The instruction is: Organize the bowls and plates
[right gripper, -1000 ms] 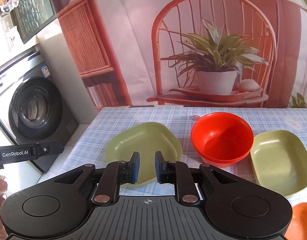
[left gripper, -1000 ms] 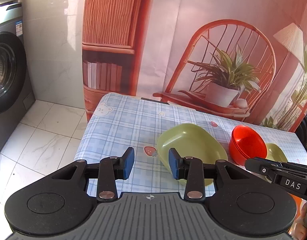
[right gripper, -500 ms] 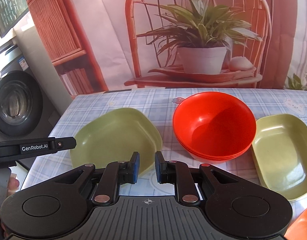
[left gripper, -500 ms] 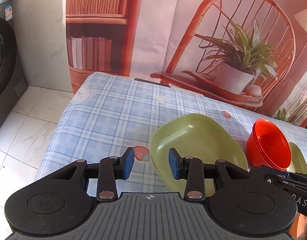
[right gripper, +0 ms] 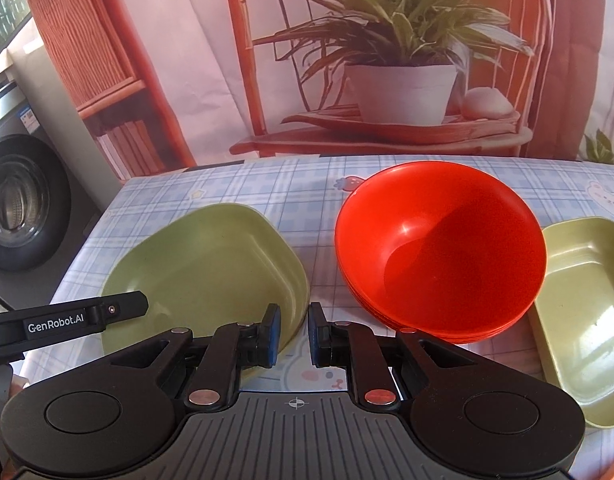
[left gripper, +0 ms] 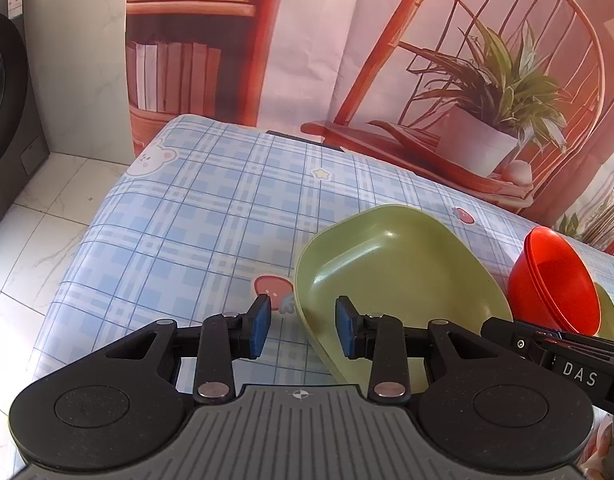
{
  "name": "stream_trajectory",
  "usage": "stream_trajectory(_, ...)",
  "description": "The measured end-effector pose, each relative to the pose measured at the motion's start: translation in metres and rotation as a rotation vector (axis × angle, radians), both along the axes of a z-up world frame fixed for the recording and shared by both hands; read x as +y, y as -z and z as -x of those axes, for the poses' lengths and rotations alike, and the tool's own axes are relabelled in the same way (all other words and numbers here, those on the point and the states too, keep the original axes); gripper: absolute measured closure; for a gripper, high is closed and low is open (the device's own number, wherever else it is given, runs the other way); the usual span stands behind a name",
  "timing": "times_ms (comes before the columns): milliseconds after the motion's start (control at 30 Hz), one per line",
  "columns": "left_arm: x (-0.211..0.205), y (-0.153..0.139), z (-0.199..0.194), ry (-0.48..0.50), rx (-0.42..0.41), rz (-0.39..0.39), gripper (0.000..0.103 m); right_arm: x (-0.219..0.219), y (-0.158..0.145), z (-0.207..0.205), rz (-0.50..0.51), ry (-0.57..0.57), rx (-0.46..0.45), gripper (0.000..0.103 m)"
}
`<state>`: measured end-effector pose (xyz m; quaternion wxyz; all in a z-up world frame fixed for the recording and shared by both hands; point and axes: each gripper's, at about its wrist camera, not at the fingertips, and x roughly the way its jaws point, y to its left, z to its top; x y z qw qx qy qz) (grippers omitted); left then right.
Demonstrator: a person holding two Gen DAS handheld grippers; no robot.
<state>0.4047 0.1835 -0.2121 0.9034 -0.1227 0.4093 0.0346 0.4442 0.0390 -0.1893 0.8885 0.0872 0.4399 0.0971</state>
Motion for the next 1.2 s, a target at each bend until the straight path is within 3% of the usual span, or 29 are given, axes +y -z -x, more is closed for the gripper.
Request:
stream_trajectory(33,0.000,0.001,0.000,-0.001,0.007,-0.004,0.085,0.001,0.001,-0.001,-0.004,-0.005,0.002,0.090)
stream_trajectory(67,0.000,0.000,0.001,-0.002,0.009,-0.004,0.088,0.001,0.001,-0.001,-0.009,-0.008,0.002,0.092)
stream_trajectory(300,0.003,-0.011,0.015,-0.010,0.007,-0.029,0.088,0.001,-0.009,0.009,-0.034,-0.027,-0.011,0.092)
stream_trajectory(667,-0.019,-0.058,0.053,0.019,-0.045,-0.086,0.088,-0.020,-0.043,0.052,-0.085,-0.003,-0.056,0.092)
stream_trajectory(933,-0.071,-0.085,0.074,0.100,-0.079,-0.092,0.087,-0.075,-0.069,0.091,-0.111,0.067,-0.097,0.092)
stream_trajectory(1200,-0.137,-0.085,0.087,0.196,-0.084,-0.045,0.087,-0.146,-0.080,0.131,-0.109,0.168,-0.132,0.093)
